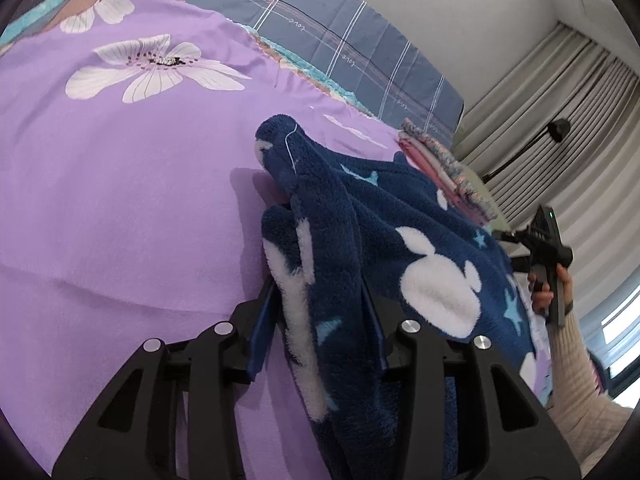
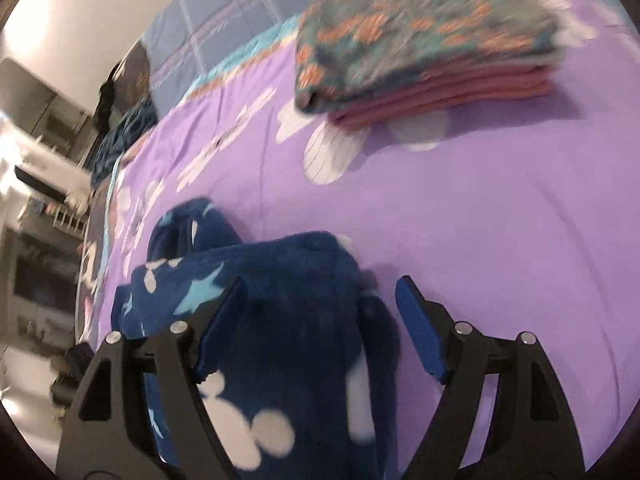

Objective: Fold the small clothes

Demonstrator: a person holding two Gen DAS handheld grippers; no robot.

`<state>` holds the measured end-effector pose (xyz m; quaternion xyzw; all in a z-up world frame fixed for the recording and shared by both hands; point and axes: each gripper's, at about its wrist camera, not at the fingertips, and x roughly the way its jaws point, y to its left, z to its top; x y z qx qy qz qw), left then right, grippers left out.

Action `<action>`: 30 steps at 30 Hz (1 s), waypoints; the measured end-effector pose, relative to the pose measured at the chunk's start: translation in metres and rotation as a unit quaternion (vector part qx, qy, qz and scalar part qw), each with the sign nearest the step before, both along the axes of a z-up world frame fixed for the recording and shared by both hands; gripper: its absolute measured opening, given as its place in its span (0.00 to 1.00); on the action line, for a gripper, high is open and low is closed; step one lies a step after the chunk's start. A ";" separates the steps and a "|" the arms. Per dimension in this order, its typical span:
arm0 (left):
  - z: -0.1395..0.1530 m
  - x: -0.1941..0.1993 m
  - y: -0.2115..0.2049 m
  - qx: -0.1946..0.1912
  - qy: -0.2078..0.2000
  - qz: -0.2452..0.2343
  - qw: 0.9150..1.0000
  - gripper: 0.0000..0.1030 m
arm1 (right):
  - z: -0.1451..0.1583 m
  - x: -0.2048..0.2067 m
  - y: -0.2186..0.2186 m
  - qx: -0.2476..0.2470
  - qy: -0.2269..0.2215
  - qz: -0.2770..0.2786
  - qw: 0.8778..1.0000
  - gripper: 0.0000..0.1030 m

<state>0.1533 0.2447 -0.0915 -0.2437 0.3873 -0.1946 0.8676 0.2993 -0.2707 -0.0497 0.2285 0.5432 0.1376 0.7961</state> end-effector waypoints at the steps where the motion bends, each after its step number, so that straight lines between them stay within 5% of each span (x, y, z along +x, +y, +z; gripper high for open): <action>1: 0.000 0.000 -0.001 0.004 0.000 0.001 1.000 0.42 | -0.007 0.008 0.006 0.007 0.002 0.015 1.000 0.65; 2: 0.000 0.001 -0.002 0.007 0.000 0.001 1.000 0.42 | -0.008 0.011 0.011 0.002 -0.007 0.022 1.000 0.28; 3: 0.000 0.001 -0.002 0.009 0.000 0.002 1.000 0.42 | -0.006 0.011 0.018 -0.012 -0.024 0.030 0.999 0.14; 5: 0.000 0.000 -0.003 0.016 -0.002 0.003 1.000 0.42 | 0.012 -0.004 0.027 -0.021 -0.087 0.028 0.996 0.12; 8: 0.003 0.000 -0.008 0.035 -0.004 0.006 0.999 0.42 | 0.056 -0.047 0.032 -0.063 -0.232 0.026 0.970 0.16; 10: 0.004 -0.001 -0.012 0.050 -0.006 0.008 0.999 0.43 | 0.055 -0.052 0.036 -0.132 -0.259 0.007 0.957 0.25; 13: 0.006 -0.002 -0.015 0.069 -0.010 0.014 0.997 0.46 | 0.018 -0.027 0.038 -0.249 -0.176 -0.015 0.952 0.29; 15: 0.008 -0.003 -0.016 0.082 -0.013 0.021 0.996 0.50 | 0.009 -0.024 0.031 -0.248 -0.143 -0.031 0.958 0.29; 19: 0.011 -0.006 -0.020 0.115 -0.016 0.035 0.993 0.55 | 0.045 -0.071 0.025 -0.175 -0.198 -0.071 0.962 0.36; 22: 0.011 -0.006 -0.019 0.111 -0.016 0.036 0.993 0.56 | 0.063 -0.115 0.051 -0.152 -0.221 -0.023 0.963 0.37; 24: 0.011 -0.006 -0.018 0.108 -0.016 0.037 0.993 0.56 | 0.070 -0.152 0.073 -0.134 -0.242 0.017 0.961 0.49; 26: 0.011 -0.007 -0.019 0.112 -0.016 0.038 0.993 0.56 | 0.057 -0.181 0.107 -0.132 -0.247 0.062 0.958 0.59; 28: 0.011 -0.006 -0.021 0.116 -0.016 0.039 0.992 0.56 | 0.013 -0.190 0.141 -0.194 -0.179 0.099 0.959 0.59; 30: 0.011 -0.007 -0.020 0.114 -0.016 0.039 0.993 0.57 | -0.005 -0.198 0.152 -0.228 -0.189 0.078 0.952 0.60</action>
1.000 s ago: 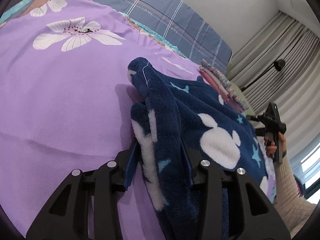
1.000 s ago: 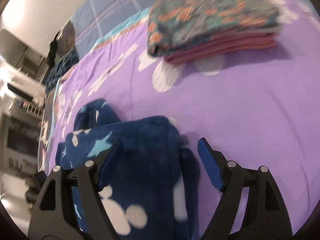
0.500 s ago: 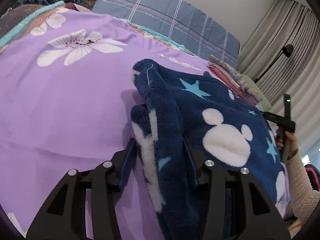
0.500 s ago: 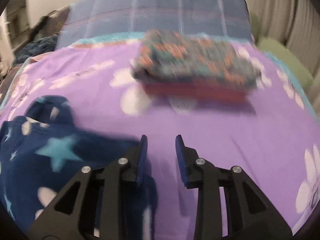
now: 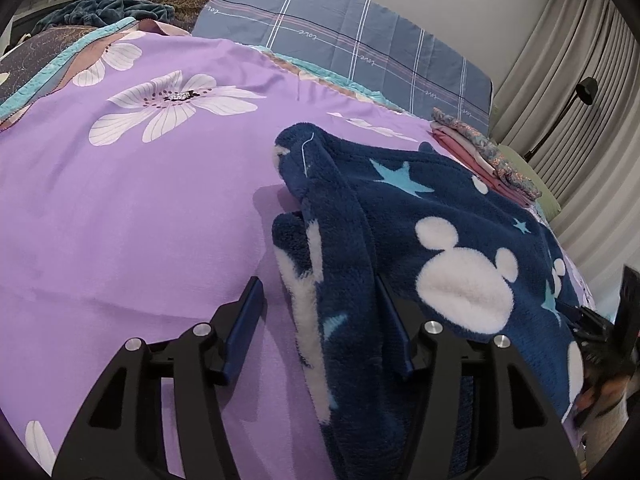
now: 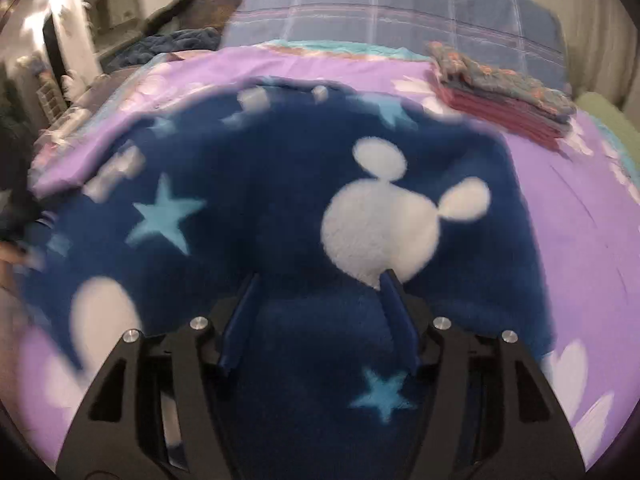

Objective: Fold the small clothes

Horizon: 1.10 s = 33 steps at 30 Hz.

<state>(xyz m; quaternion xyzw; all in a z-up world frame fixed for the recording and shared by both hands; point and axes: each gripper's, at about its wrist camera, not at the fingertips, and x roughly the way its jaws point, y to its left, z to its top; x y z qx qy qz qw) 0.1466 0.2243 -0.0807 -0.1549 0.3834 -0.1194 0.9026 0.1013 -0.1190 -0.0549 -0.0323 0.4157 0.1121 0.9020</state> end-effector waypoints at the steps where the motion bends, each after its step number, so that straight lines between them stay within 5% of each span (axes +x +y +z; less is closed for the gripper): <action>1: 0.000 0.000 0.000 -0.002 0.000 0.001 1.000 0.57 | 0.005 -0.007 0.009 -0.029 -0.019 -0.010 0.999 0.59; 2: 0.000 0.000 0.001 -0.003 0.000 0.001 1.000 0.57 | 0.013 -0.012 0.016 -0.046 -0.027 -0.018 0.998 0.50; 6: -0.001 -0.001 0.002 -0.005 -0.001 0.001 1.000 0.57 | 0.055 -0.043 0.025 0.060 -0.058 -0.009 0.997 0.47; 9: -0.001 -0.001 0.002 -0.009 -0.001 0.001 1.000 0.57 | 0.054 -0.063 0.050 0.032 -0.081 0.008 0.996 0.47; 11: -0.001 -0.001 0.002 -0.012 -0.002 -0.001 1.000 0.58 | -0.002 -0.050 0.063 0.019 0.015 0.003 1.000 0.49; 12: -0.001 -0.001 0.003 -0.014 -0.002 0.000 1.000 0.58 | -0.008 -0.054 0.062 0.028 -0.009 -0.006 1.000 0.49; 14: -0.001 0.000 0.003 -0.017 -0.001 0.000 1.000 0.58 | 0.006 -0.056 0.069 0.007 -0.002 0.000 1.000 0.51; 17: -0.002 0.000 0.004 -0.021 -0.001 0.000 1.000 0.58 | 0.034 -0.047 0.058 0.061 0.027 0.002 0.998 0.48; 18: -0.002 0.000 0.004 -0.021 -0.001 0.000 1.000 0.58 | 0.053 -0.044 0.053 0.078 0.007 0.001 0.997 0.48; 20: -0.002 0.000 0.004 -0.021 -0.001 0.000 1.000 0.58 | 0.078 -0.038 0.056 0.058 -0.061 -0.009 0.996 0.65; 22: -0.002 0.000 0.004 -0.021 -0.001 0.000 1.000 0.58 | 0.080 -0.018 0.061 0.028 -0.091 -0.013 0.995 0.65; 24: -0.002 0.000 0.004 -0.021 -0.001 0.000 1.000 0.58 | 0.051 0.028 0.058 0.029 -0.017 -0.032 0.999 0.63; 25: -0.002 0.000 0.004 -0.021 -0.001 -0.001 1.000 0.59 | 0.018 0.055 0.054 0.043 0.061 -0.038 0.996 0.67; 26: -0.002 0.000 0.004 -0.021 -0.001 -0.001 1.000 0.59 | -0.002 0.066 0.050 0.062 0.076 -0.036 0.994 0.68; 30: -0.003 0.000 0.004 -0.025 -0.001 -0.002 1.000 0.59 | 0.015 0.052 0.060 0.023 0.057 -0.021 0.998 0.66; 33: -0.003 -0.001 0.003 -0.025 -0.001 -0.001 1.000 0.59 | 0.042 0.049 0.054 0.063 0.058 -0.014 0.996 0.54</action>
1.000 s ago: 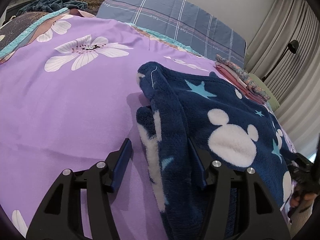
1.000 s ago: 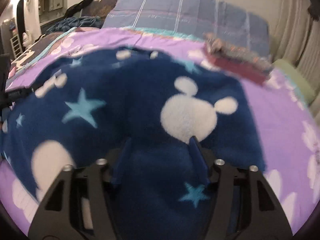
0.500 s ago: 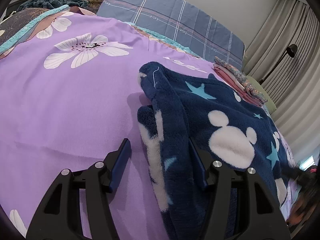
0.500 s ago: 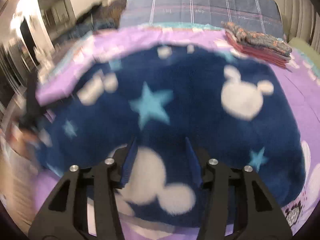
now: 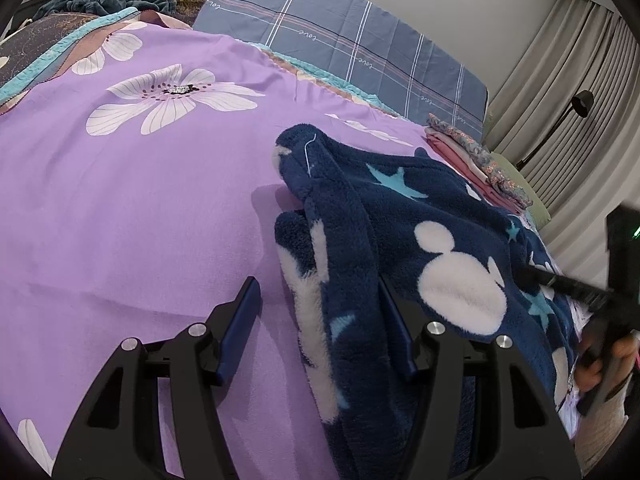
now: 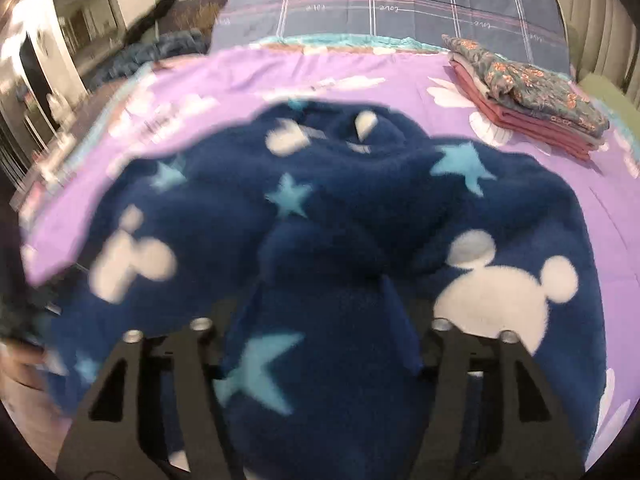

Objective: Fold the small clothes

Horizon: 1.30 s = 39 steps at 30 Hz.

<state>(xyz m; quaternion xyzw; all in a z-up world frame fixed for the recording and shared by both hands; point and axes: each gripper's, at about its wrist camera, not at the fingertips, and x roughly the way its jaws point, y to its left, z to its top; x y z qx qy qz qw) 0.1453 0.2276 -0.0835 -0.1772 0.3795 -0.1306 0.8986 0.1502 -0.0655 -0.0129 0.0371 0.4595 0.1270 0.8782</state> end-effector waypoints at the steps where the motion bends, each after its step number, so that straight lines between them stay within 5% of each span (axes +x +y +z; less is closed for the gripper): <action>1: 0.000 0.000 0.001 0.000 0.000 0.000 1.000 0.59 | 0.011 0.007 0.000 0.011 -0.011 0.003 1.000 0.54; 4: 0.000 0.000 0.001 -0.003 0.000 0.000 1.000 0.59 | 0.031 0.020 0.008 -0.007 -0.067 0.004 0.998 0.54; 5: 0.000 0.000 0.001 -0.003 0.000 0.000 1.000 0.59 | 0.025 0.030 0.012 -0.017 -0.062 0.001 0.998 0.54; 7: 0.000 -0.001 0.000 -0.004 0.000 -0.001 1.000 0.59 | -0.023 0.066 0.015 -0.033 0.020 -0.014 0.999 0.55; 9: 0.000 -0.001 0.000 -0.003 0.000 -0.001 1.000 0.59 | -0.046 0.077 0.020 -0.048 0.010 -0.007 0.999 0.55; 15: 0.000 -0.003 0.001 -0.007 -0.001 -0.002 1.000 0.60 | -0.024 0.055 0.010 -0.037 -0.018 -0.003 0.999 0.55; 18: 0.000 -0.002 0.001 -0.011 0.000 -0.002 1.000 0.60 | 0.008 0.009 0.006 -0.018 -0.078 0.007 0.997 0.69; 21: -0.001 -0.002 0.001 -0.011 0.000 -0.001 1.000 0.60 | 0.027 -0.057 0.031 -0.012 -0.129 0.101 0.986 0.75; 24: -0.001 -0.002 0.001 -0.014 0.000 -0.001 1.000 0.60 | 0.009 -0.125 0.078 -0.057 -0.142 0.218 0.964 0.75; 28: -0.002 -0.001 0.004 -0.023 -0.001 -0.002 1.000 0.60 | -0.024 -0.188 0.136 -0.141 -0.184 0.316 0.920 0.75; 34: -0.004 -0.001 0.008 -0.037 0.000 -0.004 0.999 0.60 | -0.053 -0.194 0.173 -0.234 -0.202 0.330 0.892 0.76; 39: -0.005 0.000 0.010 -0.045 0.001 -0.005 0.999 0.60 | -0.057 -0.184 0.191 -0.256 -0.216 0.324 0.884 0.77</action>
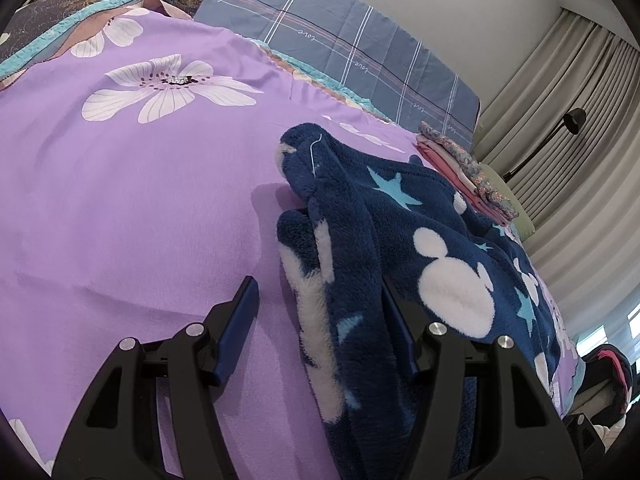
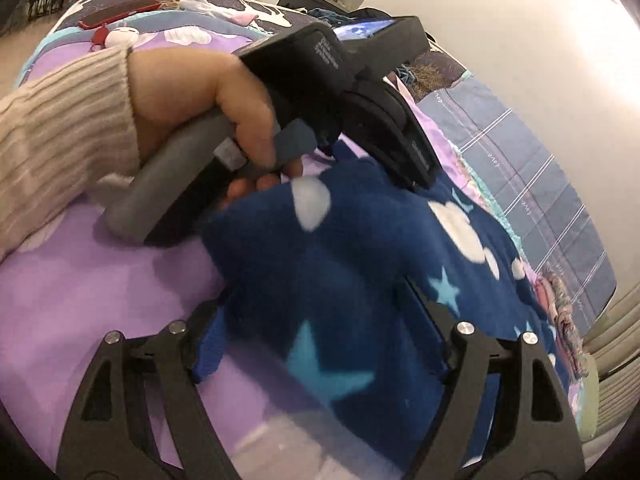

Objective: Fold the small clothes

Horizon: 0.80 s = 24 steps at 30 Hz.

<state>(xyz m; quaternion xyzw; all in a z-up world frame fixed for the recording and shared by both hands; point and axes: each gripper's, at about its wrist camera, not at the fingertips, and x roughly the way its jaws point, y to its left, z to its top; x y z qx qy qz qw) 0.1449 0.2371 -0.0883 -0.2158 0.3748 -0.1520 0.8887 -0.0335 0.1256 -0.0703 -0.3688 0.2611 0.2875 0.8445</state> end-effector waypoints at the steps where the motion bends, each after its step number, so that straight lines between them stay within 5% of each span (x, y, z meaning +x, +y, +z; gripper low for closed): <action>1: 0.000 0.000 0.000 0.000 0.000 0.000 1.000 0.60 | -0.002 0.002 0.003 -0.002 -0.006 -0.002 1.000 0.77; 15: -0.003 0.001 0.004 -0.018 0.003 -0.004 1.000 0.61 | -0.001 0.006 0.012 0.001 -0.028 -0.010 1.000 0.76; 21: 0.002 0.012 0.002 -0.012 0.007 -0.014 1.000 0.62 | -0.006 0.013 0.023 -0.001 -0.054 -0.010 0.998 0.68; 22: 0.004 0.015 0.000 -0.002 0.007 -0.017 1.000 0.59 | -0.007 0.018 0.023 0.004 -0.046 -0.016 0.999 0.60; 23: 0.006 0.018 -0.001 -0.002 0.006 -0.023 1.000 0.44 | -0.006 0.023 0.021 0.009 -0.039 -0.025 0.999 0.46; 24: 0.007 0.022 -0.003 -0.021 0.006 -0.037 0.999 0.31 | -0.002 0.029 0.017 0.023 -0.030 -0.035 0.999 0.44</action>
